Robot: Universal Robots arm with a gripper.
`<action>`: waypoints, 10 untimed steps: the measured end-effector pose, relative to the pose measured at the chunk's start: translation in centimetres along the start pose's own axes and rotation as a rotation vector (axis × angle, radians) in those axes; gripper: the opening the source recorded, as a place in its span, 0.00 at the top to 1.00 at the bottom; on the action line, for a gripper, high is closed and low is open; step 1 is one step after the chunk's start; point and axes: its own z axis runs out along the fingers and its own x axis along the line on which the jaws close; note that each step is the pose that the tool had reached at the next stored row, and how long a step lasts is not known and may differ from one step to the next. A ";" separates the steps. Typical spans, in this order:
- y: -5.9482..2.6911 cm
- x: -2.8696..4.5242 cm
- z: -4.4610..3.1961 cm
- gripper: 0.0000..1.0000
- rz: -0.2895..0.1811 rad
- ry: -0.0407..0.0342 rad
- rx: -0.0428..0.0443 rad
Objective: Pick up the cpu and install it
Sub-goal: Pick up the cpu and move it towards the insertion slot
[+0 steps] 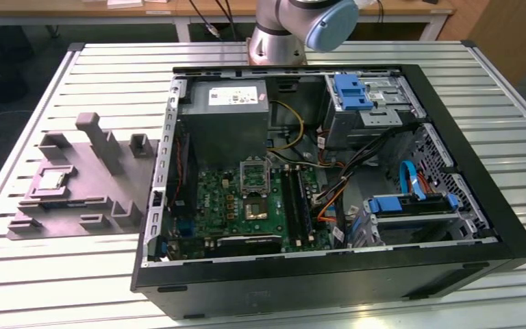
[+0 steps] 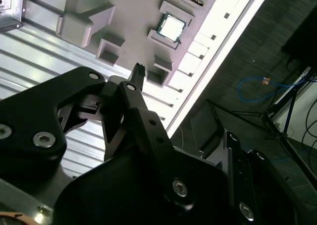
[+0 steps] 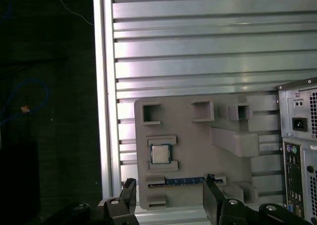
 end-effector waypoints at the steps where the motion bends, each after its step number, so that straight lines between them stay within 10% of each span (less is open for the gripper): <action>1: 0.00 0.00 0.00 0.36 -0.007 0.0005 -0.0001; 10: 0.00 0.00 0.02 0.36 -0.027 0.0012 -0.0005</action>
